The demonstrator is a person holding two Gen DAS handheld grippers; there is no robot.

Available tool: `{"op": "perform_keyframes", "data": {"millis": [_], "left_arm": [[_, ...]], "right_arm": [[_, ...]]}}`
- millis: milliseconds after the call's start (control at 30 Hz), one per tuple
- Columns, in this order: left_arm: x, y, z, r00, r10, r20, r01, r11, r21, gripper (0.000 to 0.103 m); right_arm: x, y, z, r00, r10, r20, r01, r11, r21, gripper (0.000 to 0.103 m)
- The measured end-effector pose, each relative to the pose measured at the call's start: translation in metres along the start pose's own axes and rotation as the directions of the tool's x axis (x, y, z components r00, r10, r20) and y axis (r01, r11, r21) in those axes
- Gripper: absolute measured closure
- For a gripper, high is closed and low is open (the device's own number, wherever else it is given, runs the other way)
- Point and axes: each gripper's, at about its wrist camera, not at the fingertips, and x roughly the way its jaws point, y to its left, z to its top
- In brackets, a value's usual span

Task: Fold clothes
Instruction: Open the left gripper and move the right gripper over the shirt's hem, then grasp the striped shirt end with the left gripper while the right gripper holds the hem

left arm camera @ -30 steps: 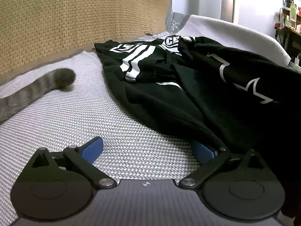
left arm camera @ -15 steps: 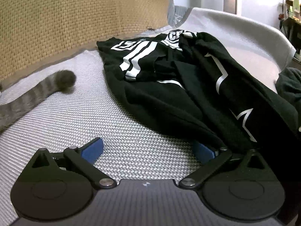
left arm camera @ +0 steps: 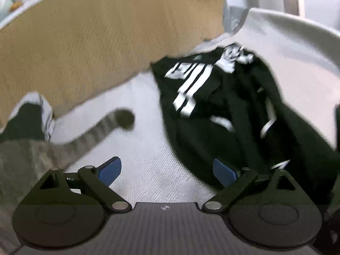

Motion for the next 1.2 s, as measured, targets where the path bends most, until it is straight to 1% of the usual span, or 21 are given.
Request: {"op": "perform_keyframes", "data": {"millis": [133, 200, 267, 367, 400, 500, 567, 667, 733, 800, 833, 900, 933, 967, 1000, 1067, 1133, 1200], "left_arm": [[-0.008, -0.033, 0.016, 0.999, -0.049, 0.000, 0.049, 0.999, 0.021, 0.007], [-0.005, -0.048, 0.020, 0.997, -0.078, -0.005, 0.078, 0.996, 0.041, 0.007], [0.003, -0.057, 0.025, 0.993, -0.114, -0.023, 0.115, 0.993, 0.026, 0.007], [0.017, -0.069, 0.035, 0.981, -0.181, -0.068, 0.180, 0.984, -0.013, 0.007], [0.020, -0.075, 0.039, 0.976, -0.204, -0.075, 0.204, 0.979, -0.010, 0.007], [0.028, -0.101, 0.046, 0.968, -0.237, -0.086, 0.242, 0.969, 0.053, 0.007], [0.034, -0.117, 0.049, 0.971, -0.217, -0.097, 0.227, 0.967, 0.113, 0.009], [0.039, -0.140, 0.050, 0.988, -0.133, -0.080, 0.148, 0.966, 0.211, 0.011], [0.043, -0.146, 0.051, 0.990, -0.116, -0.080, 0.131, 0.965, 0.227, 0.012], [0.047, -0.149, 0.051, 0.993, -0.091, -0.080, 0.108, 0.964, 0.245, 0.015], [0.049, -0.150, 0.051, 0.994, -0.078, -0.082, 0.096, 0.963, 0.253, 0.018], [0.053, -0.147, 0.052, 0.994, -0.053, -0.095, 0.077, 0.961, 0.264, 0.029], [0.055, -0.146, 0.052, 0.994, -0.033, -0.102, 0.060, 0.961, 0.269, 0.038], [0.057, -0.144, 0.053, 0.994, -0.016, -0.109, 0.046, 0.961, 0.273, 0.045], [0.059, -0.141, 0.053, 0.993, -0.008, -0.121, 0.041, 0.961, 0.272, 0.048], [0.064, -0.135, 0.050, 0.989, 0.018, -0.145, 0.023, 0.961, 0.277, 0.059], [0.066, -0.129, 0.048, 0.987, 0.033, -0.154, 0.015, 0.954, 0.301, 0.060], [0.066, -0.119, 0.048, 0.987, 0.029, -0.160, 0.018, 0.958, 0.286, 0.061]], "right_arm": [[-0.001, 0.004, -0.005, 0.998, 0.029, 0.048, -0.028, 0.999, -0.021, 0.048], [0.000, 0.007, -0.005, 0.998, 0.030, 0.063, -0.028, 0.999, -0.033, 0.049], [0.002, 0.006, -0.007, 0.997, 0.031, 0.074, -0.028, 0.999, -0.036, 0.049], [0.001, 0.003, -0.012, 0.993, 0.047, 0.111, -0.044, 0.999, -0.023, 0.048], [0.000, 0.002, -0.014, 0.991, 0.051, 0.124, -0.049, 0.999, -0.022, 0.048], [0.003, 0.000, -0.018, 0.989, 0.058, 0.136, -0.054, 0.998, -0.028, 0.048], [0.004, -0.002, -0.020, 0.988, 0.062, 0.142, -0.058, 0.998, -0.030, 0.048], [0.004, -0.003, -0.022, 0.986, 0.070, 0.152, -0.066, 0.997, -0.035, 0.048], [0.004, -0.007, -0.022, 0.984, 0.085, 0.157, -0.083, 0.996, -0.023, 0.048], [0.003, -0.010, -0.022, 0.981, 0.103, 0.164, -0.102, 0.995, -0.015, 0.048], [0.003, -0.011, -0.022, 0.980, 0.111, 0.167, -0.111, 0.994, -0.011, 0.048], [0.002, -0.015, -0.023, 0.976, 0.129, 0.174, -0.130, 0.992, -0.004, 0.048], [0.001, -0.016, -0.024, 0.974, 0.138, 0.181, -0.140, 0.990, -0.001, 0.048], [0.001, -0.016, -0.024, 0.973, 0.141, 0.185, -0.143, 0.990, -0.002, 0.048], [0.001, -0.017, -0.024, 0.971, 0.144, 0.189, -0.146, 0.989, -0.003, 0.048], [0.001, -0.018, -0.024, 0.971, 0.143, 0.193, -0.146, 0.989, 0.000, 0.048], [0.000, -0.021, -0.022, 0.969, 0.146, 0.199, -0.151, 0.989, 0.007, 0.048], [-0.002, -0.028, -0.021, 0.965, 0.159, 0.207, -0.168, 0.986, 0.025, 0.048]]}}
